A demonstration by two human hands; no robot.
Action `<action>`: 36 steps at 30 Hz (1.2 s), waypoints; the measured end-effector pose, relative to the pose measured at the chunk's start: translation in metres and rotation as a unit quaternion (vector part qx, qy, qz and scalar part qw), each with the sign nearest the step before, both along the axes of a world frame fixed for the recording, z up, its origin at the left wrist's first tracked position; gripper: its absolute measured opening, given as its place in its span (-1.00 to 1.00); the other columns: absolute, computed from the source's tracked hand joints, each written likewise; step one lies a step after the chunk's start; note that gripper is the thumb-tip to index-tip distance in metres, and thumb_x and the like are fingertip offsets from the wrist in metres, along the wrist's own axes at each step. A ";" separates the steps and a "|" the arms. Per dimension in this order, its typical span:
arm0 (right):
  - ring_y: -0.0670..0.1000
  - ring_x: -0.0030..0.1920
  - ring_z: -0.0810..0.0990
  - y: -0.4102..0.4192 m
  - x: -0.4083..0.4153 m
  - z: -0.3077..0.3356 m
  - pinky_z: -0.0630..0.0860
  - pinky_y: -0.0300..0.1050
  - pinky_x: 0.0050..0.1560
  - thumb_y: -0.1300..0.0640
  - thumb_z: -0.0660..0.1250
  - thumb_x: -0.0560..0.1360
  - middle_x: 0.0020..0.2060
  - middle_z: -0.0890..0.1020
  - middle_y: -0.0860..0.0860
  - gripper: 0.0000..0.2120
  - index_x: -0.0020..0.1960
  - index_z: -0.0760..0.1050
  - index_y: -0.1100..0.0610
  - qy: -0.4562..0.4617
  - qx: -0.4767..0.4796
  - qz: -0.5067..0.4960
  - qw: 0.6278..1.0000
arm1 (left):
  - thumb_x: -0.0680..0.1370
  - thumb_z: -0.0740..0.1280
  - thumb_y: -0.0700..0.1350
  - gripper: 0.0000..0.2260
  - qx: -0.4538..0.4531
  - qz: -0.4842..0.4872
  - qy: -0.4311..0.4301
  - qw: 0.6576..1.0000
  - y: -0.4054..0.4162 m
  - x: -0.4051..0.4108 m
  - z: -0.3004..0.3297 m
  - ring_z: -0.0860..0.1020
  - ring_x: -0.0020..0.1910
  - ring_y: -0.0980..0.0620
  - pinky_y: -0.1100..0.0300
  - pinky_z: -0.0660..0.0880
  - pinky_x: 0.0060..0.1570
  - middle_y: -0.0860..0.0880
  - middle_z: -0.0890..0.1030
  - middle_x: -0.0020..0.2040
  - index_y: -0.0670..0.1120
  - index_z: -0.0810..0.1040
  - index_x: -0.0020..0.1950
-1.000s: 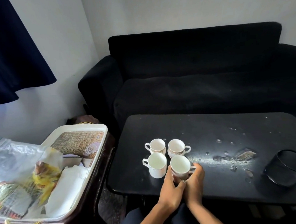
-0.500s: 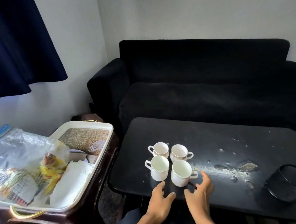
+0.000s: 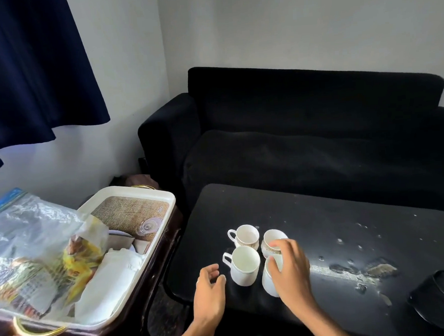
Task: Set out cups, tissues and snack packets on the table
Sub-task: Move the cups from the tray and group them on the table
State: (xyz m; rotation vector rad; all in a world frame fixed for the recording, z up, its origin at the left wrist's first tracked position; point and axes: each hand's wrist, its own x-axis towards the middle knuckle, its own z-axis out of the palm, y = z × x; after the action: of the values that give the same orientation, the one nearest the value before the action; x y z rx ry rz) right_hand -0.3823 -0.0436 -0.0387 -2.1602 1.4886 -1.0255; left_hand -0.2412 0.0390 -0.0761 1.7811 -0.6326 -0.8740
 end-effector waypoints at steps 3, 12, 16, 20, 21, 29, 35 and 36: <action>0.10 0.19 0.48 -0.020 0.008 -0.001 0.34 0.00 0.15 0.21 0.32 0.46 0.14 0.53 0.00 -0.75 0.14 0.52 0.10 0.073 0.000 0.032 0.997 | 0.58 0.23 -0.14 -0.79 -0.019 -0.017 0.011 1.000 -0.014 0.007 0.004 0.48 0.03 0.23 0.22 0.37 0.14 0.05 0.50 0.19 0.05 0.44 0.21; -0.01 0.49 0.12 -0.074 0.032 -0.011 -0.02 -0.03 0.43 -0.09 0.12 0.57 0.40 0.36 -0.09 -0.53 0.44 0.20 0.00 0.232 0.079 0.071 0.967 | 0.63 0.12 0.02 -0.69 -0.002 -0.114 0.039 0.993 -0.062 0.032 0.005 0.35 0.18 0.19 0.28 0.22 0.13 0.15 0.41 0.22 0.04 0.39 0.36; -0.01 0.53 0.02 -0.088 0.039 -0.015 -0.15 0.06 0.46 -0.20 0.08 0.55 0.41 0.39 -0.06 -0.44 0.47 0.14 0.02 0.280 0.111 0.099 0.948 | 0.63 0.09 0.07 -0.77 0.025 -0.151 0.079 0.985 -0.076 0.046 -0.002 0.40 0.18 0.17 0.25 0.21 0.15 0.20 0.45 0.15 0.14 0.45 0.22; -0.02 0.53 0.02 -0.096 0.042 -0.018 -0.19 0.09 0.45 -0.30 0.07 0.51 0.39 0.41 -0.06 -0.39 0.45 0.16 -0.01 0.297 0.116 0.125 0.940 | 0.59 0.08 0.17 -0.76 0.055 -0.209 0.097 0.971 -0.088 0.055 -0.005 0.43 0.15 0.30 0.28 0.25 0.08 0.31 0.51 0.07 0.27 0.54 -0.03; -0.02 0.53 0.03 -0.097 0.043 -0.018 -0.20 0.09 0.45 -0.31 0.07 0.51 0.39 0.41 -0.06 -0.39 0.45 0.17 -0.01 0.302 0.110 0.127 0.938 | 0.58 0.09 0.20 -0.74 0.060 -0.223 0.105 0.967 -0.091 0.056 -0.006 0.42 0.17 0.33 0.33 0.27 0.03 0.32 0.53 0.08 0.28 0.57 -0.03; 0.01 0.51 0.08 -0.120 0.051 -0.021 -0.23 0.08 0.44 -0.27 0.07 0.53 0.39 0.41 0.00 -0.38 0.47 0.14 0.04 0.324 0.114 0.139 0.929 | 0.56 0.05 0.27 -0.69 0.060 -0.259 0.111 0.958 -0.128 0.058 -0.026 0.54 0.05 0.38 0.51 0.43 -0.01 0.33 0.58 0.15 0.34 0.55 0.11; 0.08 0.34 0.38 -0.152 0.057 -0.017 0.23 -0.04 0.28 -0.21 0.17 0.53 0.36 0.44 0.04 -0.39 0.48 0.12 0.01 0.271 0.172 0.148 0.935 | 0.35 0.25 0.41 -0.54 0.020 -0.209 0.134 0.968 -0.146 0.058 -0.037 0.35 0.41 0.06 0.00 0.17 0.46 0.11 0.47 0.36 0.34 0.52 0.21; 0.09 0.34 0.39 -0.157 0.058 -0.017 0.29 -0.03 0.24 -0.20 0.19 0.53 0.38 0.41 0.04 -0.38 0.49 0.10 0.00 0.248 0.198 0.150 0.936 | 0.36 0.26 0.37 -0.58 0.012 -0.198 0.125 0.972 -0.151 0.056 -0.036 0.32 0.42 0.11 0.06 0.14 0.46 0.16 0.46 0.36 0.37 0.51 0.20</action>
State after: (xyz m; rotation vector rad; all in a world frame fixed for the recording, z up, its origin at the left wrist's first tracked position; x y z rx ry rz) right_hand -0.3247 -0.2009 -0.0556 -2.3268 1.3396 -0.0578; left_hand -0.1849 -0.1118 -0.1122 1.5538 -0.8275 -1.3590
